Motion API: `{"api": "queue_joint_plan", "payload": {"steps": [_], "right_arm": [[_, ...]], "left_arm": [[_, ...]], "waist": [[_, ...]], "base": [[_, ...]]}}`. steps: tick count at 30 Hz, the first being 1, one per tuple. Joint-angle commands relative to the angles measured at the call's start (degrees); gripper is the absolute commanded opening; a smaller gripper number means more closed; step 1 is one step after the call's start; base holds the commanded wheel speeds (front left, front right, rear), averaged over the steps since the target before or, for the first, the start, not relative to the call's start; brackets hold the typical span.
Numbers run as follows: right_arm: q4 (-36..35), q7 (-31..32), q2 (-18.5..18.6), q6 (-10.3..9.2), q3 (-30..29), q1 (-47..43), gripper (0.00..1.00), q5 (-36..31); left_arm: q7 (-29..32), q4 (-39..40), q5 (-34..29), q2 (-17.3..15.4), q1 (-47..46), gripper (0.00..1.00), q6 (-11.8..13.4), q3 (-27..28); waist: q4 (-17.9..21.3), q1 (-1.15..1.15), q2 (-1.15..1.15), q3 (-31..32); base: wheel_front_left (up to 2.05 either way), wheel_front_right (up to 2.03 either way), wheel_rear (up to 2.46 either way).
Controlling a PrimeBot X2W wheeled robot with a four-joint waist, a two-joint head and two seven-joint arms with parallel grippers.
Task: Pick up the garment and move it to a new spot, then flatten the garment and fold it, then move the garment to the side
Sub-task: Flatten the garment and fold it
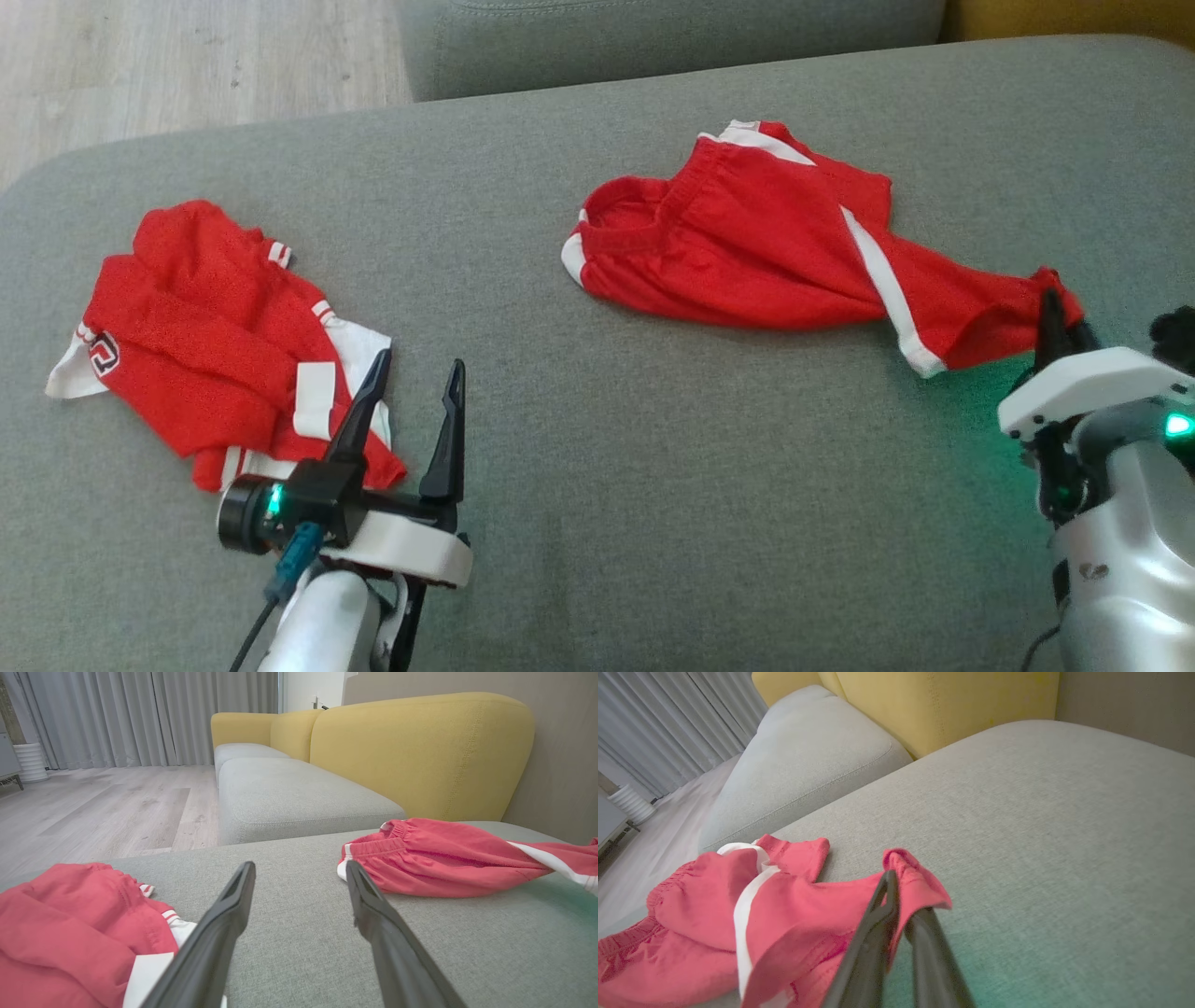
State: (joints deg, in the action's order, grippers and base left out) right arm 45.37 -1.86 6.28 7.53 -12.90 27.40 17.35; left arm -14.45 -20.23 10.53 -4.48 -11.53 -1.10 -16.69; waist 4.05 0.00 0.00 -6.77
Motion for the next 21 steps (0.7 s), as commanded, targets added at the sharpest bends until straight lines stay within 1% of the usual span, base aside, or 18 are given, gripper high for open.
{"api": "queue_joint_plan", "payload": {"steps": [1,5,9,11,13,16,18,21], "right_arm": [[-2.1,-0.6,0.0,-0.04,0.7,1.2,1.00,-0.9],[-5.3,-2.9,-1.7,-0.04,-1.7,0.5,1.00,-4.3],[-13.2,-8.3,-3.1,-0.04,0.3,-2.0,1.00,-7.2],[-16.7,-10.1,-3.3,-0.04,2.9,-3.7,1.00,-7.0],[-20.2,-11.4,-3.4,-0.04,8.5,-5.6,1.00,-4.2],[-25.3,-12.5,-3.4,-0.04,15.6,-9.1,1.00,-1.8],[-27.4,-12.8,-3.4,-0.04,18.9,-11.3,1.00,0.5],[-28.2,-13.0,-3.4,-0.04,21.8,-13.5,1.00,-0.1]], "left_arm": [[-0.5,1.5,-0.5,-0.2,-2.2,1.00,-0.1,1.8],[-0.5,1.2,-0.5,0.0,-2.1,1.00,-0.2,1.8],[-0.5,1.3,-0.5,0.1,-1.7,1.00,-0.2,2.3],[-0.5,1.5,-0.5,0.1,-1.6,1.00,-0.2,2.5],[-0.5,1.8,-0.5,0.2,-1.6,1.00,-0.2,2.6],[-0.5,2.1,-0.6,0.3,-1.5,1.00,-0.2,2.6],[-0.5,2.2,-0.6,0.4,-1.4,1.00,-0.3,2.6],[-0.5,2.2,-0.8,0.6,-1.5,1.00,-0.5,2.2]], "waist": [[0.0,0.00,0.00,0.0],[-0.1,0.00,0.00,0.4],[0.1,0.00,0.00,1.1],[0.0,0.00,0.00,1.2],[-0.1,0.00,0.00,1.3],[-0.2,0.00,0.00,1.2],[-0.4,0.00,0.00,1.2],[-1.2,0.00,0.00,0.6]], "base": [[0.00,0.00,0.00],[0.00,0.00,0.00],[0.00,0.00,0.00],[0.00,0.00,0.00],[0.00,0.00,0.00],[0.00,0.00,0.00],[0.00,0.00,0.00],[0.00,0.00,0.00]]}}
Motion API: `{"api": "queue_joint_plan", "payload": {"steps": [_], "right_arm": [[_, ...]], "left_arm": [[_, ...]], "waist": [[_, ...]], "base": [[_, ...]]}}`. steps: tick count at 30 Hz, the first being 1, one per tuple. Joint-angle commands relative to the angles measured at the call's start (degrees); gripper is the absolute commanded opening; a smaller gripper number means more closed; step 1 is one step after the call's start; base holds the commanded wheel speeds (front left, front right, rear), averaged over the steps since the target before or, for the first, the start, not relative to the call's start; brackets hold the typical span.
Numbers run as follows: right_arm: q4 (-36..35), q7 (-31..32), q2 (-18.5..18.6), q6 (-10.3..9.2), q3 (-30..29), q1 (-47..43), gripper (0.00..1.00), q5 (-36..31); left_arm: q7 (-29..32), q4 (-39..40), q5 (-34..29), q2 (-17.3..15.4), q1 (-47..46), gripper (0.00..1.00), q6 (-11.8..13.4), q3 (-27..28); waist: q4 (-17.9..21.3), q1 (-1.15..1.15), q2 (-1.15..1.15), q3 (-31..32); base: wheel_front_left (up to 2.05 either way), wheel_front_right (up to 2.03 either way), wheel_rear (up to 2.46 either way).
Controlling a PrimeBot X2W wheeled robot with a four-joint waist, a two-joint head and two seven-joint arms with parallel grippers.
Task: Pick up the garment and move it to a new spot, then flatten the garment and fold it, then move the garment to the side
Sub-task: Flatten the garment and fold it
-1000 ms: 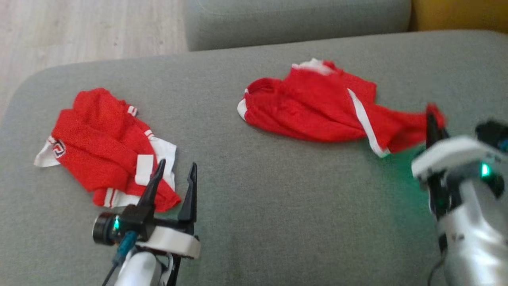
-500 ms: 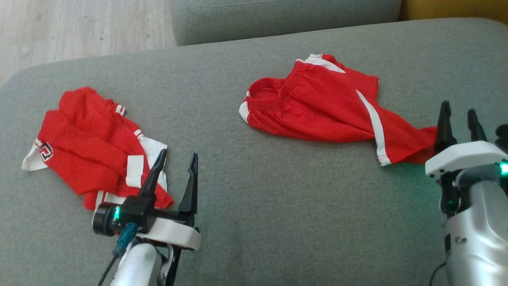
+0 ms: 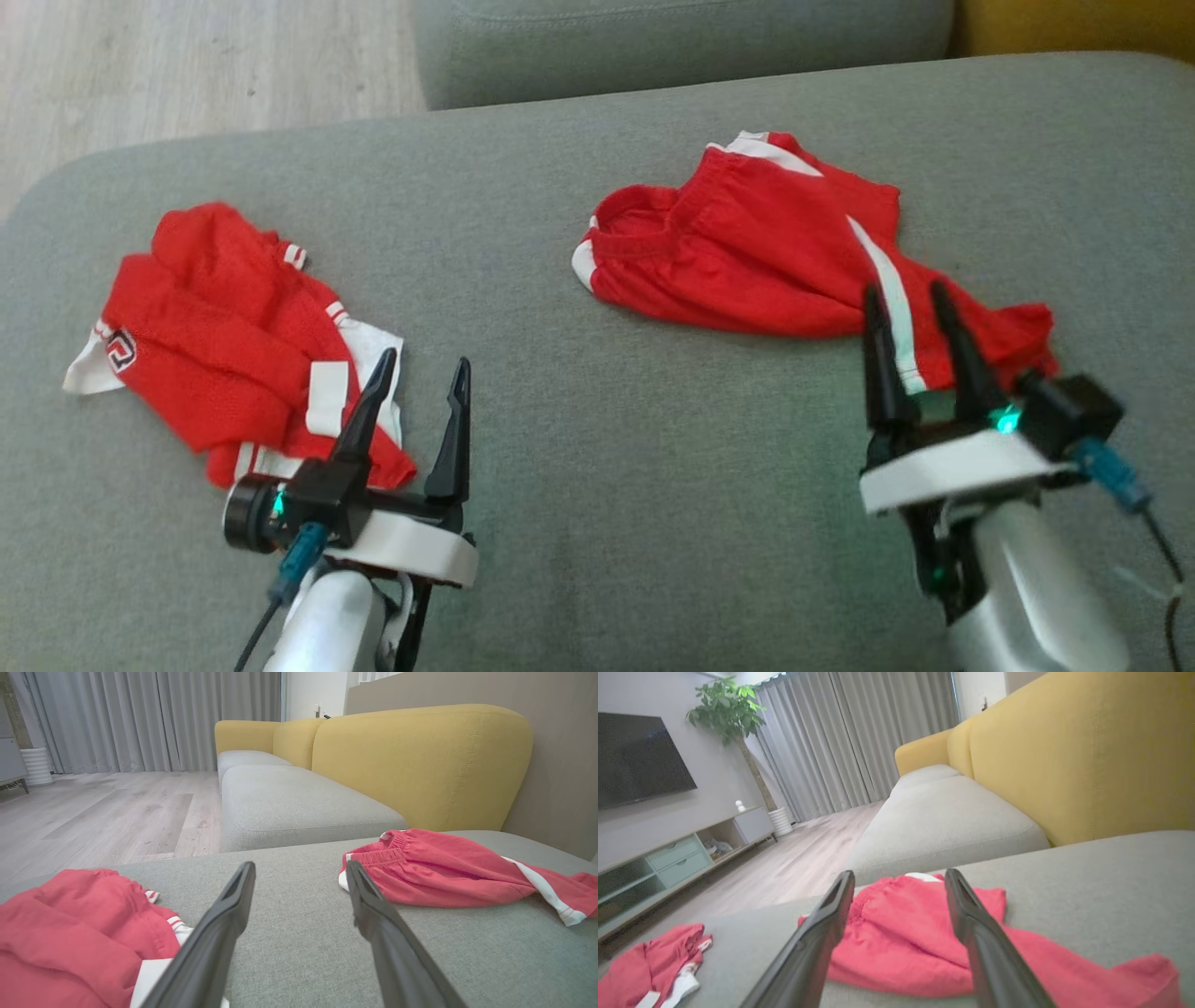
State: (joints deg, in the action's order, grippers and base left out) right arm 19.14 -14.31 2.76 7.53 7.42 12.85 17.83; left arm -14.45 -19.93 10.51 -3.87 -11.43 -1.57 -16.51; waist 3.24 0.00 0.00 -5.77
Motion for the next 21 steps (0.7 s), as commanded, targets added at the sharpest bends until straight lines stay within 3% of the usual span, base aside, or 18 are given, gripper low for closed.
{"api": "queue_joint_plan", "payload": {"steps": [1,5,9,16,21], "right_arm": [[-1.9,-0.6,0.1,-0.04,1.8,0.8,1.00,-1.1],[-0.2,-0.1,0.1,-0.04,0.1,3.2,1.00,-3.9],[3.9,4.3,0.1,-0.04,-4.1,10.0,1.00,-8.4],[17.3,16.5,0.1,-0.04,-13.5,23.8,1.00,-15.8],[24.5,20.5,0.1,-0.04,-16.2,28.8,1.00,-19.3]], "left_arm": [[-0.5,2.0,-0.8,0.0,-1.8,1.00,-0.1,1.9],[-0.5,2.0,-0.8,0.2,-2.7,1.00,-0.1,2.0],[-0.5,1.7,-0.9,0.3,-3.5,1.00,-0.4,1.8],[-0.5,1.1,-0.8,0.6,-5.5,1.00,-0.8,0.8],[-0.5,0.7,-0.6,0.7,-6.4,1.00,-0.9,0.3]], "waist": [[-0.7,0.00,0.00,-0.7],[-2.2,0.00,0.00,-2.5],[-3.7,0.00,0.00,-5.1],[-7.0,0.00,0.00,-9.0],[-8.4,0.00,0.00,-10.3]], "base": [[0.00,0.00,0.00],[0.00,0.00,0.00],[0.00,0.00,0.00],[0.00,0.00,0.00],[0.00,0.00,0.00]]}}
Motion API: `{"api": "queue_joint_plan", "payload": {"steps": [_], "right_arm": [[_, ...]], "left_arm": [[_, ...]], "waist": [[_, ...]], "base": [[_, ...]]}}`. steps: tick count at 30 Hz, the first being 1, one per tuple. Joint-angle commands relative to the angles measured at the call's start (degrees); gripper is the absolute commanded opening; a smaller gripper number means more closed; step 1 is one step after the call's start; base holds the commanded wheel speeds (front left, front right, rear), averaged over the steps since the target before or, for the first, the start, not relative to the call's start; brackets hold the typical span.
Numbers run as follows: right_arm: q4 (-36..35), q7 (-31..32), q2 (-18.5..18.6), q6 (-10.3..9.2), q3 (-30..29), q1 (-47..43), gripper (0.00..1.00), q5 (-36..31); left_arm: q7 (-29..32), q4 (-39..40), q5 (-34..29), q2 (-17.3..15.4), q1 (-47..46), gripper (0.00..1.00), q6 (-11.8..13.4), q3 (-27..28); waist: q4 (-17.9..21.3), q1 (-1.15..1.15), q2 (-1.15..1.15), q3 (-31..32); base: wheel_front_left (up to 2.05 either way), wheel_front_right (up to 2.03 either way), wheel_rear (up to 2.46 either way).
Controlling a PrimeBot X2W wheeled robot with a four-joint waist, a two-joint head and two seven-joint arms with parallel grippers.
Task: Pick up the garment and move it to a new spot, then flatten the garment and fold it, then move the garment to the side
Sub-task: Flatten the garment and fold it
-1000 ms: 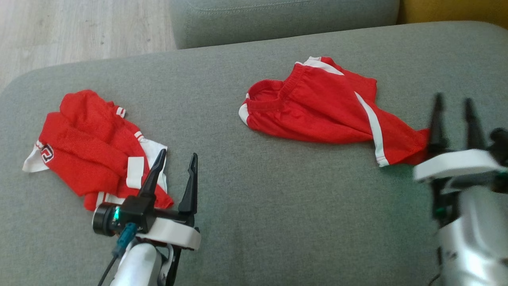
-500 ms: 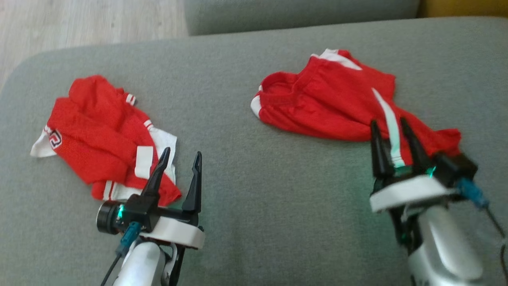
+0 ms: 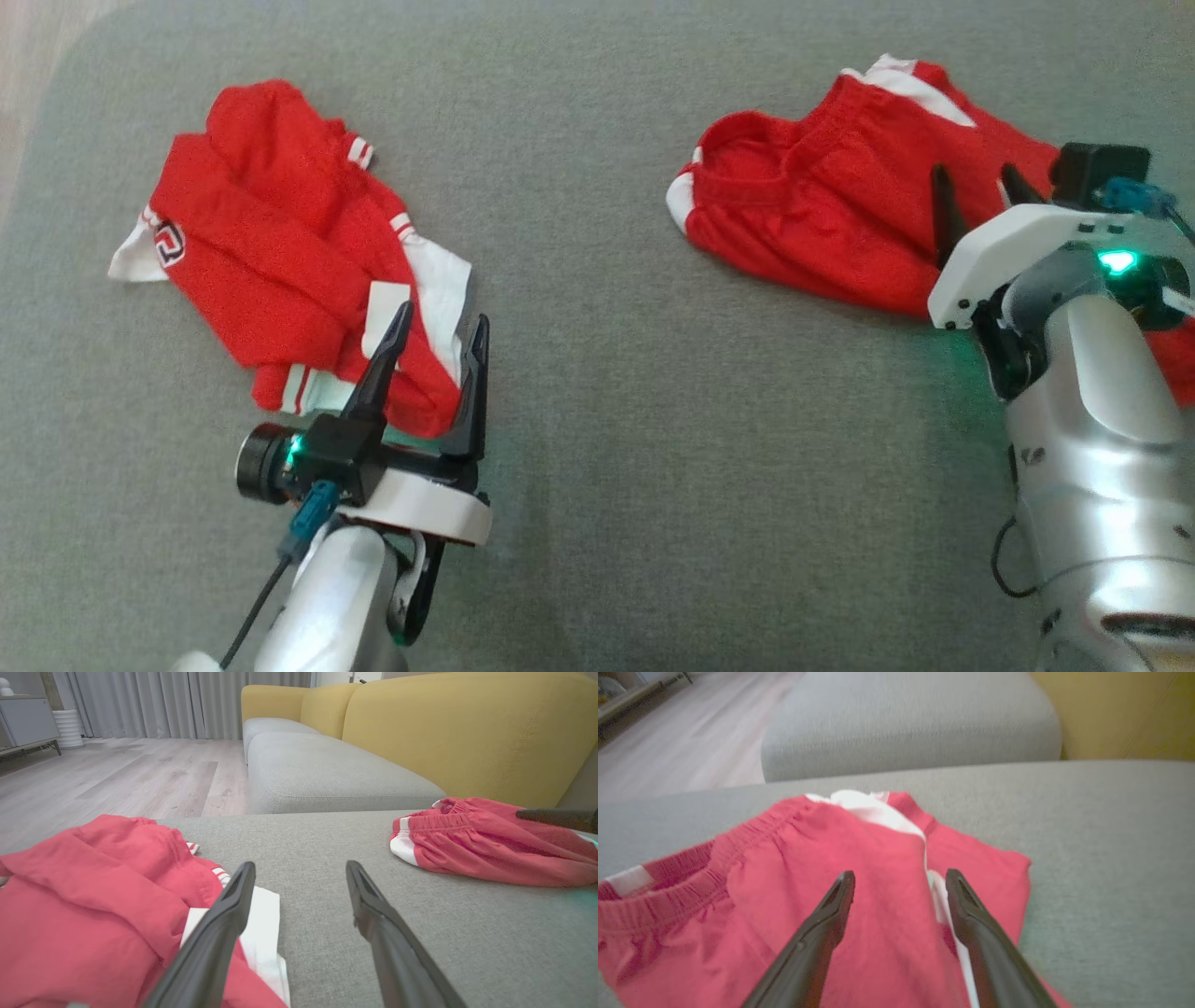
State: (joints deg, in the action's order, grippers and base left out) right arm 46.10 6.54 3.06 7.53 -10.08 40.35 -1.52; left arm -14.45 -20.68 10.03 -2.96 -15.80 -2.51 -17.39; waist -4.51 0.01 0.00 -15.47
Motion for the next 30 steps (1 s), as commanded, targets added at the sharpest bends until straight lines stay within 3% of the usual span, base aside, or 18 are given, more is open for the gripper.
{"api": "queue_joint_plan", "payload": {"steps": [1,7,8,9,15,20,25,30], "right_arm": [[-0.8,0.4,-0.2,-0.04,0.6,2.3,1.00,-0.9],[6.6,1.1,0.3,-0.04,-1.1,6.3,0.96,-5.1],[7.4,0.4,0.2,-0.04,-1.3,6.9,0.33,-5.1],[7.9,-0.6,0.2,-0.04,-1.1,7.4,0.00,-5.1],[9.5,-8.1,0.0,-0.04,3.0,8.3,0.00,-2.4],[8.3,-13.6,-0.1,-0.04,12.9,4.8,0.00,4.8],[1.6,-14.7,-0.2,-0.04,25.8,-2.7,0.00,14.4],[-6.4,-13.0,-0.1,-0.04,34.8,-10.8,0.00,16.9]], "left_arm": [[-0.5,1.4,0.0,-0.1,-2.3,1.00,0.1,1.2],[-0.5,1.2,0.1,0.0,-2.7,1.00,0.1,1.0],[-0.5,1.2,0.1,0.0,-2.7,1.00,0.1,1.0],[-0.5,1.1,0.1,0.0,-2.8,1.00,0.2,1.0],[-0.5,0.9,0.2,0.0,-2.2,1.00,0.6,1.1],[-0.5,0.6,0.1,0.0,-1.2,1.00,0.6,1.6],[-0.5,0.3,-0.2,0.0,0.4,1.00,0.8,2.4],[-0.5,0.5,-0.2,0.0,1.5,1.00,0.9,3.1]], "waist": [[-0.8,-0.01,0.00,-0.8],[-1.6,-0.01,0.00,-1.4],[-1.6,-0.01,0.00,-1.4],[-1.6,-0.01,0.00,-1.4],[-0.2,-0.01,0.00,-0.2],[1.5,-0.01,0.00,2.7],[3.9,-0.01,0.00,6.0],[5.8,-0.01,0.00,8.3]], "base": [[0.00,0.00,0.00],[0.00,0.00,0.00],[0.00,0.00,0.00],[0.00,0.00,0.00],[0.00,0.00,0.00],[0.00,0.00,0.00],[0.00,0.00,0.00],[0.00,0.00,0.00]]}}
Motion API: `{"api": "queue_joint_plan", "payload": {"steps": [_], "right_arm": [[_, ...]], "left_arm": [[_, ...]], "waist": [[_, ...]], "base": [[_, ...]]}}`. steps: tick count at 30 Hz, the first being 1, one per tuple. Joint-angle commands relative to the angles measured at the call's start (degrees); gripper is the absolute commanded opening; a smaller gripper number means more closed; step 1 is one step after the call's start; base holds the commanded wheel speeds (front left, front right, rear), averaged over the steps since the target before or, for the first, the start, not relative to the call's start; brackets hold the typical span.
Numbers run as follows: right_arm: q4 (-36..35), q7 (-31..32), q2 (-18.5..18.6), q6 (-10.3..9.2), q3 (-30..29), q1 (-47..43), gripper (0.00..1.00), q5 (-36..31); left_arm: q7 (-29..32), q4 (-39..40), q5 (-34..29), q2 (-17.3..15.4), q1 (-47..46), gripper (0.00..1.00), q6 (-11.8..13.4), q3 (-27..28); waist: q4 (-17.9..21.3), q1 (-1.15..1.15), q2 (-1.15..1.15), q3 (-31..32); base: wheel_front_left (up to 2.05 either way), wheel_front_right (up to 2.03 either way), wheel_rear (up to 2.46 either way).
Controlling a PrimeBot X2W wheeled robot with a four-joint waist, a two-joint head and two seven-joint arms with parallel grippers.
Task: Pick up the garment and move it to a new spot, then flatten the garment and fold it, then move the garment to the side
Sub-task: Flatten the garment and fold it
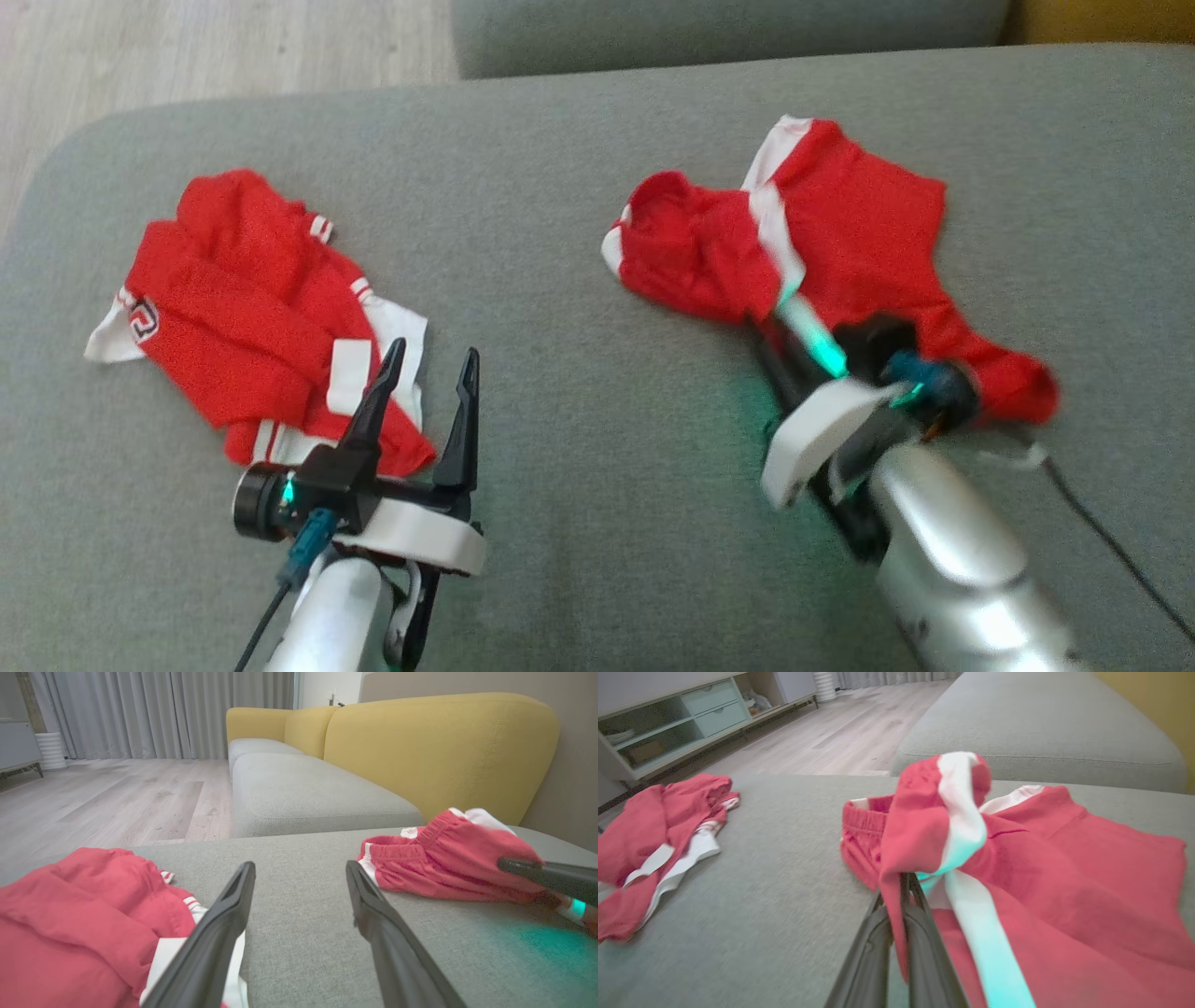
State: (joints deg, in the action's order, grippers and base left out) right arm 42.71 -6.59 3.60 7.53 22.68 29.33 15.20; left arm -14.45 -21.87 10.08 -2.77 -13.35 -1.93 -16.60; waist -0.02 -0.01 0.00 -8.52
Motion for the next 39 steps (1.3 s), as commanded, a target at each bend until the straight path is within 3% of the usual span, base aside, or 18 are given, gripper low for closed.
{"api": "queue_joint_plan", "payload": {"steps": [1,12,13,14,15,16,21,24,26,30,36,39], "right_arm": [[-4.4,0.6,-0.3,-0.04,3.6,-1.2,0.00,-0.1],[-15.2,4.2,1.5,-0.04,15.0,-11.4,0.00,-0.9],[-15.5,4.3,2.0,-0.04,15.7,-11.6,0.24,-2.0],[-15.5,4.4,2.3,-0.04,16.4,-11.8,0.73,-3.0],[-15.5,4.4,2.3,-0.04,16.4,-11.8,0.73,-3.0],[-15.4,4.6,2.5,-0.04,17.0,-12.2,1.00,-3.6],[-15.5,5.1,2.9,-0.04,18.6,-12.9,1.00,-5.9],[-16.5,4.2,3.0,-0.04,15.6,-12.7,1.00,-5.9],[-17.5,3.3,2.8,-0.04,11.8,-12.6,1.00,-5.8],[-21.0,0.6,1.8,-0.04,-1.3,-13.3,1.00,-6.8],[-23.9,-1.4,-0.3,-0.04,-20.5,-15.7,1.00,-13.9],[-23.8,-0.7,-0.7,-0.04,-25.7,-17.1,1.00,-14.9]], "left_arm": [[-0.5,1.7,-0.2,-0.2,-0.7,1.00,0.4,2.4],[-0.5,1.4,-0.5,-0.2,0.5,1.00,0.1,3.1],[-0.5,1.4,-0.5,-0.2,0.5,1.00,0.1,3.0],[-0.5,1.3,-0.5,-0.2,0.4,1.00,0.1,3.0],[-0.5,1.3,-0.5,-0.2,0.4,1.00,0.1,3.0],[-0.5,1.3,-0.5,-0.2,0.4,1.00,0.0,2.9],[-0.5,1.2,-0.4,-0.1,0.5,1.00,0.1,2.7],[-0.5,1.3,-0.3,-0.1,0.7,1.00,0.2,2.7],[-0.5,1.4,-0.2,-0.1,0.8,1.00,0.3,2.7],[-0.5,1.9,-0.1,-0.1,1.2,1.00,0.5,2.7],[-0.5,2.4,0.1,-0.1,1.6,1.00,0.7,2.6],[-0.5,2.7,0.1,-0.1,1.5,1.00,0.7,2.3]], "waist": [[1.5,0.01,0.00,1.7],[3.2,0.01,0.00,3.3],[3.2,0.01,0.00,3.4],[3.1,0.01,0.00,3.4],[3.1,0.01,0.00,3.4],[3.0,0.01,0.00,3.5],[2.6,0.01,0.00,4.0],[2.4,0.01,0.00,4.3],[2.3,0.01,0.00,4.5],[1.9,0.01,0.00,5.1],[1.6,0.01,0.00,5.5],[1.2,0.01,0.00,5.1]], "base": [[0.00,0.00,0.00],[0.00,0.00,0.00],[0.00,0.00,0.00],[0.00,0.00,0.00],[0.00,0.00,0.00],[0.00,0.00,0.00],[0.00,0.00,0.00],[0.00,0.00,0.00],[0.00,0.00,0.00],[0.00,0.00,0.00],[0.00,0.00,0.00],[0.00,0.00,0.00]]}}
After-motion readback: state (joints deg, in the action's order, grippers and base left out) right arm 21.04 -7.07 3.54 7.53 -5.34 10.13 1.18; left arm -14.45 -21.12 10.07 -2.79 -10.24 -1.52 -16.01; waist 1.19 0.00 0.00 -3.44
